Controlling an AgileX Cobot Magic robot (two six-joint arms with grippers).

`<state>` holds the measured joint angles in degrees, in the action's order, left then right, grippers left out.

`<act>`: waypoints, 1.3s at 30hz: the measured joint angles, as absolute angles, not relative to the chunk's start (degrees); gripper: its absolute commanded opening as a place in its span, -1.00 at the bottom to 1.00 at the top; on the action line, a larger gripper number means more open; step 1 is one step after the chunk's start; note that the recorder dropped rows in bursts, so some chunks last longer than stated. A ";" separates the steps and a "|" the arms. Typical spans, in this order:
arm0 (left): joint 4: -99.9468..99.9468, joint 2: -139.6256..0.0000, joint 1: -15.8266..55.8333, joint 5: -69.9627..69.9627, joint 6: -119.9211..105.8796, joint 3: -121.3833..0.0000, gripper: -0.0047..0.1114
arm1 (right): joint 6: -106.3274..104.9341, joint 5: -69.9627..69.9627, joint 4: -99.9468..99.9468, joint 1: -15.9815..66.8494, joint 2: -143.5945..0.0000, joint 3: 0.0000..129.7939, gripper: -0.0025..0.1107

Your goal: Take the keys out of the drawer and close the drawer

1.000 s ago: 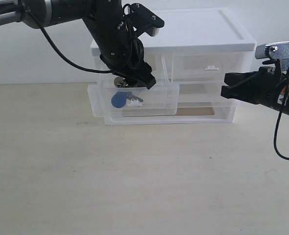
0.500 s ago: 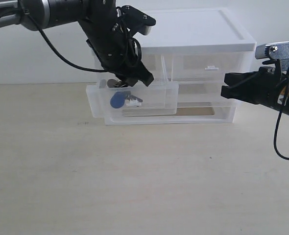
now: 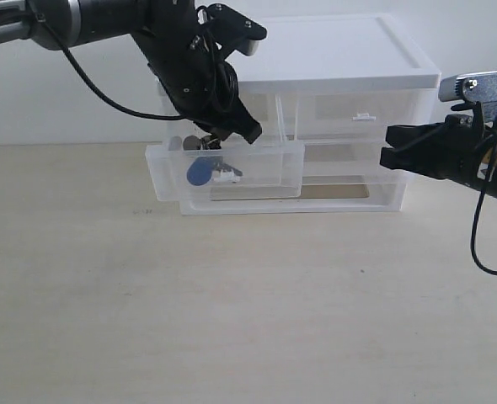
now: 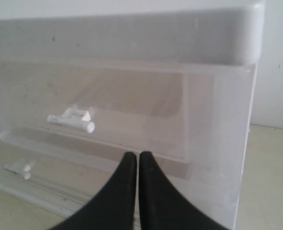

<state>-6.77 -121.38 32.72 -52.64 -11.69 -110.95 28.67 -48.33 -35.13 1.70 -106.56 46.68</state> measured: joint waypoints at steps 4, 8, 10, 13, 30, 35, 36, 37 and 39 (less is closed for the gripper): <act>-6.77 -119.55 32.72 -52.54 -12.05 -110.95 -0.84 | 28.67 -48.33 -35.13 1.70 -106.56 46.68 -0.96; -6.77 -118.07 32.72 -53.01 -12.07 -110.95 -0.84 | 28.67 -48.33 -35.13 1.70 -106.56 46.68 -0.96; -6.66 -117.62 32.72 -53.22 -12.18 -110.95 -0.84 | 28.67 -48.33 -35.13 1.70 -106.56 46.68 -0.96; -6.54 -116.71 32.72 -53.65 -12.44 -110.85 -0.84 | 28.67 -48.33 -35.13 1.70 -106.56 46.68 -0.96; -7.10 -110.22 38.15 -56.37 -14.74 -110.78 -0.84 | 28.71 -48.33 -35.13 1.70 -106.56 46.68 -0.96; -7.10 -110.22 37.83 -59.26 -14.79 -109.47 -0.54 | 28.71 -48.33 -35.13 1.70 -106.56 46.68 -0.96; -7.10 -110.22 37.58 -59.11 -14.79 -109.19 -0.42 | 28.71 -48.33 -35.13 1.70 -106.56 46.68 -0.96; -6.99 -110.22 37.47 -58.95 -14.89 -108.72 -0.36 | 28.71 -48.33 -35.13 1.70 -106.56 46.68 -0.96; -6.58 -110.37 37.34 -58.79 -15.48 -108.27 -0.39 | 28.71 -48.33 -35.13 1.70 -106.56 46.68 -0.96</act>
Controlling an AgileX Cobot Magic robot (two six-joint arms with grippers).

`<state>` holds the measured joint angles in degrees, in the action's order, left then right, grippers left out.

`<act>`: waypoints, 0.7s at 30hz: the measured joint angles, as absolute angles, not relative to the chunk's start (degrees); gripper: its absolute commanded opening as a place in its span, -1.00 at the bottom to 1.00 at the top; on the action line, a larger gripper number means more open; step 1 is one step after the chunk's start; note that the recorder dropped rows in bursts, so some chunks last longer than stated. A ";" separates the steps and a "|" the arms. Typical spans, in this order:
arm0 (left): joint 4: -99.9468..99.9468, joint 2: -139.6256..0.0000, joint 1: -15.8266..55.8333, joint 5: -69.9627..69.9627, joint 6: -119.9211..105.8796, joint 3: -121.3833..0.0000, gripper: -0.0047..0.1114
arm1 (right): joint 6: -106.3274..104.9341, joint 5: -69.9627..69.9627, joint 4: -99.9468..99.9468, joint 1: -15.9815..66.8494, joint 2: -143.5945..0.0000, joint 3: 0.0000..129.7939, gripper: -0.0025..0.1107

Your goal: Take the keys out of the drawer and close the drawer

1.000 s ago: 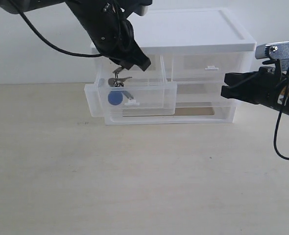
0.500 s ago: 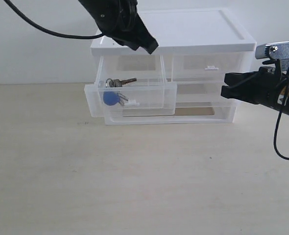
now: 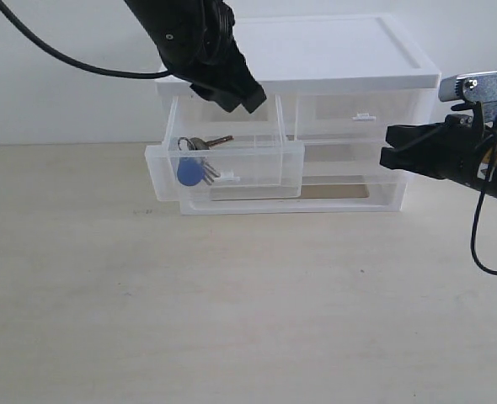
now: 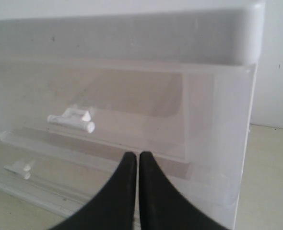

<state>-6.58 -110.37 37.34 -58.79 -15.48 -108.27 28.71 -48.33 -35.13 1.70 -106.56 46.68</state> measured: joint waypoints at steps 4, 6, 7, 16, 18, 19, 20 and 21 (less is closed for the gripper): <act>-6.03 -111.82 37.25 -58.61 -16.09 -107.00 -0.73 | 28.71 -48.33 -35.13 1.70 -106.56 46.68 -0.96; -5.93 -112.91 37.25 -57.87 -16.81 -106.25 -0.84 | 28.71 -48.33 -35.13 1.70 -106.56 46.68 -0.96; -5.93 -113.32 37.25 -57.74 -17.32 -105.97 -0.84 | 28.71 -48.33 -35.13 1.70 -106.56 46.68 -0.96; -5.13 -114.57 37.25 -59.37 -19.97 -105.54 -0.84 | 28.71 -48.33 -35.13 1.70 -106.56 46.68 -0.96; -4.53 -114.57 37.25 -60.88 -21.20 -105.54 -0.84 | 28.71 -48.33 -35.13 1.70 -106.56 46.68 -0.96; -4.11 -114.57 37.25 -61.27 -21.81 -105.54 -0.84 | 28.71 -48.33 -35.13 1.70 -106.56 46.68 -0.96; -3.89 -114.57 37.25 -61.64 -22.50 -105.54 -0.84 | 28.71 -48.33 -35.13 1.70 -106.56 46.68 -0.96; -3.93 -114.57 37.37 -61.79 -23.02 -105.54 -0.84 | 28.71 -48.33 -35.13 1.70 -106.56 46.68 -0.96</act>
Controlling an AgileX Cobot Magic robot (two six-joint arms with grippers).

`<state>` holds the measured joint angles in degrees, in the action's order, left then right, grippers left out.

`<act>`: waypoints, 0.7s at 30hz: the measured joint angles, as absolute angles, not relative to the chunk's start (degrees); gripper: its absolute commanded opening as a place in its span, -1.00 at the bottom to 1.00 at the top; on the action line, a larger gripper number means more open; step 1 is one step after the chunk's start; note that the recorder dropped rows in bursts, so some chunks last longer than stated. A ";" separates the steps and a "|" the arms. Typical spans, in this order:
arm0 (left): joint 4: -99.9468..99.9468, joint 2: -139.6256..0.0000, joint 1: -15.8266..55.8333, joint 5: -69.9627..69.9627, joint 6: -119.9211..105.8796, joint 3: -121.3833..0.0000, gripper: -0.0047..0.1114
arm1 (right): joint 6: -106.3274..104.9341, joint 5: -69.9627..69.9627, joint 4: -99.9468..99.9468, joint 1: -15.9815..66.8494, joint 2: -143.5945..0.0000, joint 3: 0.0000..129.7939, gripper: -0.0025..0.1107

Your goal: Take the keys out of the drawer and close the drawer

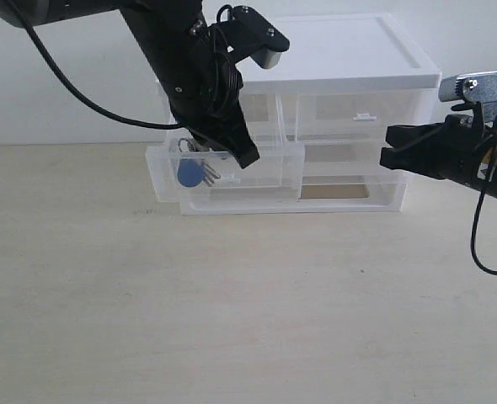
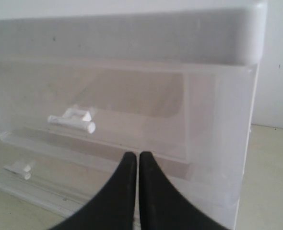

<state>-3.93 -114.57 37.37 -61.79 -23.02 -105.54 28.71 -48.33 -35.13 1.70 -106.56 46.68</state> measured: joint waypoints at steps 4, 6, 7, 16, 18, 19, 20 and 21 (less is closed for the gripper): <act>-3.85 -114.57 38.64 -62.77 -23.71 -105.54 -0.84 | 28.71 -48.33 -35.13 1.70 -106.56 46.68 -0.96; -3.85 -114.57 39.64 -63.43 -24.10 -105.54 -0.84 | 28.71 -48.33 -35.13 1.70 -106.56 46.68 -0.96; -3.85 -114.57 39.96 -63.78 -24.19 -105.54 -0.84 | 28.71 -48.33 -35.13 1.70 -106.56 46.68 -0.96; -5.22 -114.45 40.60 -65.84 -24.32 -105.54 -0.84 | 28.71 -48.33 -35.13 1.70 -106.56 46.68 -0.96; -7.19 -114.34 40.60 -67.14 -24.21 -105.54 -0.84 | 28.71 -48.33 -35.13 1.70 -106.56 46.68 -0.96; -7.78 -114.23 40.60 -67.40 -24.09 -105.54 -0.84 | 28.71 -48.33 -35.13 1.70 -106.56 46.68 -0.96; -8.08 -114.23 40.60 -67.94 -24.09 -105.54 -0.84 | 28.71 -48.33 -35.13 1.70 -106.56 46.68 -0.96; -8.08 -114.23 40.60 -67.93 -24.09 -105.54 -0.84 | 28.71 -48.33 -35.13 1.70 -106.56 46.68 -0.96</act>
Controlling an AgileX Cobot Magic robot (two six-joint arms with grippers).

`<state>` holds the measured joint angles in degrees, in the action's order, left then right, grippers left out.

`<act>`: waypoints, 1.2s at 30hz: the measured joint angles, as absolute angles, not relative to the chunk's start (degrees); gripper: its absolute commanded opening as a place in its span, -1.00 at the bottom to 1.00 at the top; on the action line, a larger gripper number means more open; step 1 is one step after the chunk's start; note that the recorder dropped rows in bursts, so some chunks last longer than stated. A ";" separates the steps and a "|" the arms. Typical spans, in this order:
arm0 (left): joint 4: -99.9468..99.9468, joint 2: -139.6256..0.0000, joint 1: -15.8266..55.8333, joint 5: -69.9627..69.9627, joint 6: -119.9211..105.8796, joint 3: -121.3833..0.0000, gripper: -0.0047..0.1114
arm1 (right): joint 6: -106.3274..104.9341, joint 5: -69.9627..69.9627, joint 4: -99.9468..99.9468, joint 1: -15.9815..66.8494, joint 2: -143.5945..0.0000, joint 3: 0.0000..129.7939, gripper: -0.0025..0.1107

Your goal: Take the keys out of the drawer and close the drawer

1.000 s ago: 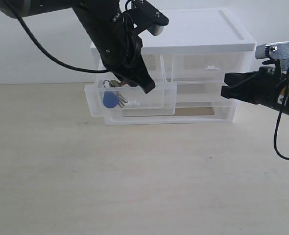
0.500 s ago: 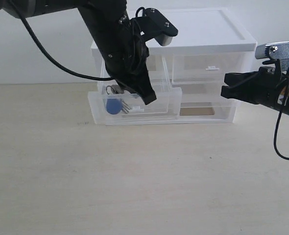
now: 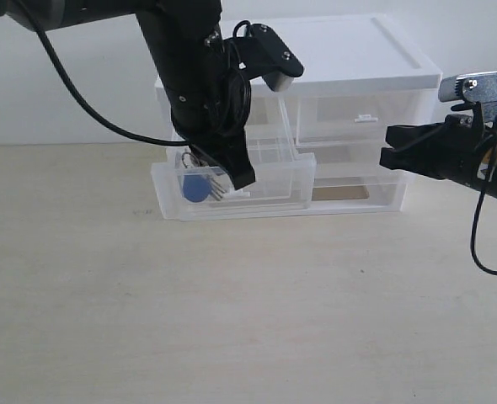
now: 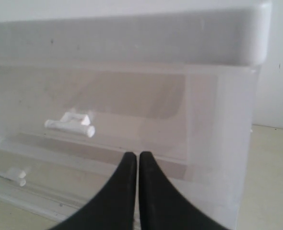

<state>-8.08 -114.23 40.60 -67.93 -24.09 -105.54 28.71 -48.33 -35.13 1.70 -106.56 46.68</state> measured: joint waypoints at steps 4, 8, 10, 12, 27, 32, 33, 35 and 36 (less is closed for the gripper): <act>-8.08 -114.23 40.60 -68.04 -25.31 -105.54 -0.84 | 28.71 -48.33 -35.13 1.70 -106.56 46.68 -0.96; -7.72 -114.23 40.60 -68.04 -25.74 -105.54 -0.84 | 28.71 -48.33 -35.13 1.70 -106.56 46.68 -0.96; -7.49 -114.23 40.60 -68.04 -25.74 -105.54 -0.84 | 28.71 -48.33 -35.13 1.70 -106.56 46.68 -0.96; -7.12 -113.75 40.60 -68.11 -26.48 -105.28 -0.84 | 28.71 -48.33 -35.13 1.70 -106.56 46.68 -0.96; -12.28 -113.61 38.36 -61.06 -16.26 -104.82 0.20 | 28.71 -48.33 -34.88 1.70 -106.56 46.68 -0.96; -13.77 -116.06 36.14 -60.68 -13.55 -104.82 0.13 | 28.71 -48.33 -34.88 1.70 -106.56 46.68 -0.96; -13.64 -116.46 36.01 -60.68 -13.55 -104.82 0.13 | 28.71 -48.33 -34.88 1.70 -106.56 46.68 -0.96; -13.64 -117.28 36.01 -60.68 -13.81 -104.82 0.12 | 28.71 -48.33 -34.88 1.70 -106.56 46.68 -0.96; -13.64 -117.57 36.01 -60.68 -14.29 -104.92 0.08 | 28.71 -48.33 -34.88 1.70 -106.56 46.68 -0.96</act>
